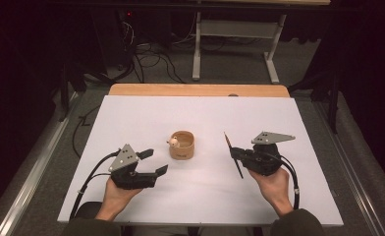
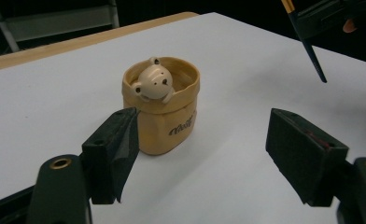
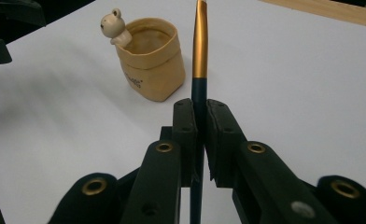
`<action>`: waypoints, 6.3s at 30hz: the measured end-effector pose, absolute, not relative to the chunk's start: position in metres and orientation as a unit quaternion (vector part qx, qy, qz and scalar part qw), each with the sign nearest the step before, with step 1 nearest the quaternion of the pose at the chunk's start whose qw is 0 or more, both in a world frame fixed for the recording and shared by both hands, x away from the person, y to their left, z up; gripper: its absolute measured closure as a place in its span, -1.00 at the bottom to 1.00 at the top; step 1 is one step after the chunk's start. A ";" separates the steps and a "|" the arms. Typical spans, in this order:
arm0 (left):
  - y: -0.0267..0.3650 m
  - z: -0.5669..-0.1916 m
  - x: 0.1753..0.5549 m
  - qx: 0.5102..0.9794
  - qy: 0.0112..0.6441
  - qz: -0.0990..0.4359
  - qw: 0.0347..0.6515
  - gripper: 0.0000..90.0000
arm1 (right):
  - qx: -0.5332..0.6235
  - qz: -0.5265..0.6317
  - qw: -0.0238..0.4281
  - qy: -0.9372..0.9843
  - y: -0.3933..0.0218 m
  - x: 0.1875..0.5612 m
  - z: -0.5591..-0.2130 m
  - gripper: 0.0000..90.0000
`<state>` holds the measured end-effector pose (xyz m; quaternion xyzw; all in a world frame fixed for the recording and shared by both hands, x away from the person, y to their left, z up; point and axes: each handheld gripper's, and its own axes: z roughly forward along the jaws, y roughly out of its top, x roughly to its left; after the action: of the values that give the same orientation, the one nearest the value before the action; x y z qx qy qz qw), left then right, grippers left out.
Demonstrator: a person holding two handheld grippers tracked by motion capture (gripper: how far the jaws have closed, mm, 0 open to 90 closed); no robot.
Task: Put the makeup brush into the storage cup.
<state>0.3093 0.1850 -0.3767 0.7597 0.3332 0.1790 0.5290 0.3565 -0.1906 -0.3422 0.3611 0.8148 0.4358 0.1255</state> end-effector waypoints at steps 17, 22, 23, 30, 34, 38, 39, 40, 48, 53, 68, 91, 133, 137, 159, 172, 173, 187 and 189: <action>0.161 -0.362 0.323 0.764 0.316 0.157 0.540 -0.35 | 0.329 0.447 0.117 0.823 -0.174 0.351 -0.344 0.89; 0.153 -0.361 0.327 0.769 0.312 0.150 0.538 -0.31 | 0.321 0.450 0.111 0.826 -0.168 0.349 -0.345 0.89; 0.152 -0.361 0.328 0.768 0.310 0.148 0.540 -0.29 | 0.317 0.452 0.112 0.826 -0.167 0.349 -0.345 0.89; 0.149 -0.362 0.334 0.763 0.309 0.133 0.553 -0.16 | 0.303 0.459 0.106 0.829 -0.158 0.346 -0.345 0.89; 0.147 -0.361 0.336 0.763 0.304 0.125 0.556 -0.12 | 0.291 0.462 0.104 0.831 -0.152 0.345 -0.346 0.89; 0.142 -0.360 0.338 0.762 0.300 0.119 0.561 -0.11 | 0.279 0.465 0.100 0.834 -0.143 0.343 -0.346 0.89; 0.141 -0.360 0.339 0.761 0.298 0.115 0.564 -0.10 | 0.276 0.466 0.099 0.835 -0.141 0.342 -0.346 0.89; 0.140 -0.360 0.339 0.760 0.297 0.113 0.566 -0.10 | 0.273 0.466 0.099 0.836 -0.139 0.342 -0.346 0.89; 0.135 -0.361 0.340 0.757 0.290 0.095 0.578 -0.01 | 0.253 0.468 0.098 0.841 -0.124 0.337 -0.347 0.89; 0.132 -0.360 0.339 0.757 0.283 0.087 0.582 0.07 | 0.245 0.466 0.097 0.844 -0.115 0.335 -0.348 0.89; 0.132 -0.358 0.339 0.753 0.268 0.065 0.598 0.46 | 0.228 0.470 0.098 0.847 -0.103 0.332 -0.350 0.89; 0.131 -0.356 0.337 0.755 0.251 0.055 0.604 0.84 | 0.223 0.472 0.093 0.848 -0.100 0.331 -0.352 0.88; 0.150 -0.338 0.332 0.748 0.261 0.118 0.598 0.86 | 0.289 0.522 0.176 0.783 -0.226 0.320 -0.346 -0.15; 0.153 -0.338 0.333 0.747 0.265 0.121 0.598 0.86 | 0.310 0.522 0.193 0.771 -0.246 0.314 -0.353 -0.23; 0.176 -0.334 0.339 0.731 0.292 0.150 0.598 0.86 | 0.326 0.511 0.239 0.758 -0.270 0.302 -0.384 -0.25; 0.191 -0.331 0.349 0.720 0.310 0.158 0.600 0.85 | 0.340 0.506 0.227 0.760 -0.272 0.304 -0.388 -0.25; 0.191 -0.331 0.350 0.719 0.312 0.157 0.601 0.85 | 0.339 0.503 0.226 0.762 -0.272 0.305 -0.389 -0.25; 0.198 -0.316 0.364 0.707 0.322 0.170 0.606 0.85 | 0.339 0.499 0.221 0.766 -0.271 0.306 -0.390 -0.25; 0.198 -0.312 0.366 0.707 0.321 0.174 0.606 0.85 | 0.340 0.499 0.219 0.766 -0.271 0.306 -0.390 -0.24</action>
<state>0.3663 0.1978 -0.3123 0.7067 0.3209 0.1739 0.6061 0.3061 -0.2709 -0.3904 0.3398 0.7663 0.4993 0.2192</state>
